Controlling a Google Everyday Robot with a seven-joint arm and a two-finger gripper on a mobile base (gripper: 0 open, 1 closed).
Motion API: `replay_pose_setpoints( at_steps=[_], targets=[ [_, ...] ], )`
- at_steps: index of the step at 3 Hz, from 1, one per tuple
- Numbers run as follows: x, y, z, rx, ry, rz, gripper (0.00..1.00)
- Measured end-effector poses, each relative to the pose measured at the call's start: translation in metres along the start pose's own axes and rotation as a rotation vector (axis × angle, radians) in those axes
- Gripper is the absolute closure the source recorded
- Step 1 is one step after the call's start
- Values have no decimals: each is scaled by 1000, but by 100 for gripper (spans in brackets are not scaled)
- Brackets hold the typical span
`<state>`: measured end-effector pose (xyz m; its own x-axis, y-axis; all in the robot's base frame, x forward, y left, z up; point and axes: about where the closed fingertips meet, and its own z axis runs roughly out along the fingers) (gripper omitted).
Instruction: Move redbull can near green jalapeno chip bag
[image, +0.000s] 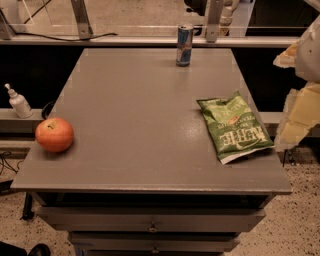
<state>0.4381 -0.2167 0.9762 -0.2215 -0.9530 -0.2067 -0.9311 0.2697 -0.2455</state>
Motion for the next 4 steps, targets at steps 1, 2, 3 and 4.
replay_pose_setpoints(
  at_steps=[1, 2, 3, 4],
  targets=[
    [-1, -1, -1, 11, -8, 1, 0],
    [-10, -20, 15, 44, -76, 8, 0],
    [-27, -66, 50, 113, -179, 0, 0],
    [-47, -138, 88, 193, -281, 25, 0]
  ],
)
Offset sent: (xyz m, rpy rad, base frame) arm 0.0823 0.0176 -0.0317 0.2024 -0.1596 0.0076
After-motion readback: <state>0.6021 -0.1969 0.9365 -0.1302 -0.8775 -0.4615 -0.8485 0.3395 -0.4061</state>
